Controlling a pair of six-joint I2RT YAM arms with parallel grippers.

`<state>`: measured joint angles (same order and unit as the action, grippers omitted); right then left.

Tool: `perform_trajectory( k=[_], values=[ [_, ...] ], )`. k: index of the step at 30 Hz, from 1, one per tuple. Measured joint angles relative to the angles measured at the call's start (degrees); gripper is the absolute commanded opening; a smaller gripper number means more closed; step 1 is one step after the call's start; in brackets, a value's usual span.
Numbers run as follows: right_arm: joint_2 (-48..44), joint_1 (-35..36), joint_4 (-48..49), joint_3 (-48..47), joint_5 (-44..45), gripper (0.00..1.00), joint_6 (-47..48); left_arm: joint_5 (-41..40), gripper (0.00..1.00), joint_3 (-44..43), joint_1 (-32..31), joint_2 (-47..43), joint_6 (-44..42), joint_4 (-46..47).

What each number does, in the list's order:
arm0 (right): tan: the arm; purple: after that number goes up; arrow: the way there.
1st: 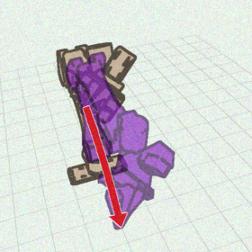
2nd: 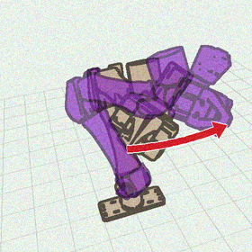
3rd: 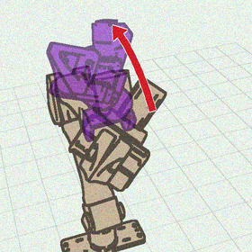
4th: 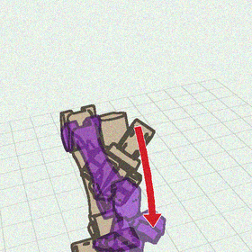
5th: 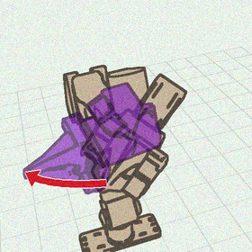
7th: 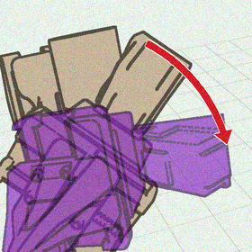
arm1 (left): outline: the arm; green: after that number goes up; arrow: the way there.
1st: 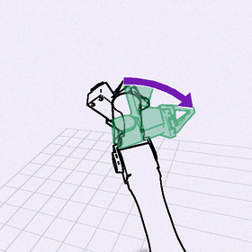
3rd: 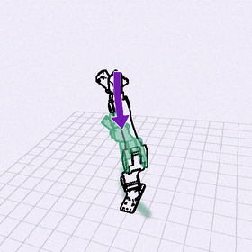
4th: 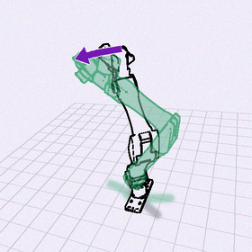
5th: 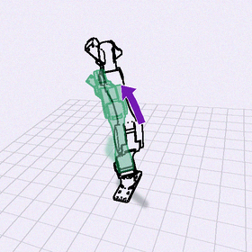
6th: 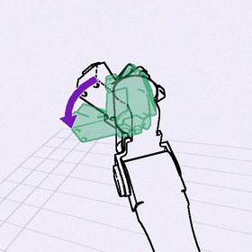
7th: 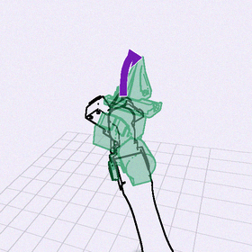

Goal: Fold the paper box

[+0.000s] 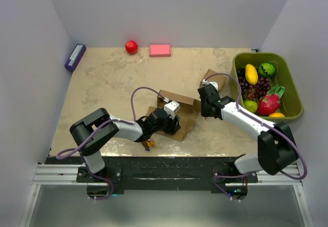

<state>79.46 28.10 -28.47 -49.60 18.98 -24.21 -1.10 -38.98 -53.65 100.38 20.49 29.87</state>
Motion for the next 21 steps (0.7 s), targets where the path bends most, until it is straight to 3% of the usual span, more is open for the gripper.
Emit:
perform_trajectory(
  k=[4,7,14,15,19,21],
  values=[
    [3.8,0.0,-0.6,-3.7,3.7,0.16,1.9,-0.5,0.55,1.6,0.0,0.2,1.0,3.5],
    [6.3,0.1,-0.6,-6.0,6.2,0.22,2.9,-0.7,0.55,2.2,0.0,0.4,1.5,4.7],
    [9.1,0.0,-0.2,-8.3,8.8,0.67,4.7,-0.6,0.58,2.2,0.0,0.5,2.5,5.2],
    [8.9,0.0,-0.3,-8.3,8.8,0.70,4.7,-0.7,0.59,2.2,0.0,0.5,2.8,5.2],
    [4.7,0.0,-1.5,-8.2,7.5,0.73,3.8,-0.7,0.60,1.7,0.0,0.4,4.4,4.5],
    [0.1,0.0,-1.9,-7.9,5.8,0.68,2.6,-0.7,0.60,1.4,0.0,0.4,4.9,4.1]
  ],
)
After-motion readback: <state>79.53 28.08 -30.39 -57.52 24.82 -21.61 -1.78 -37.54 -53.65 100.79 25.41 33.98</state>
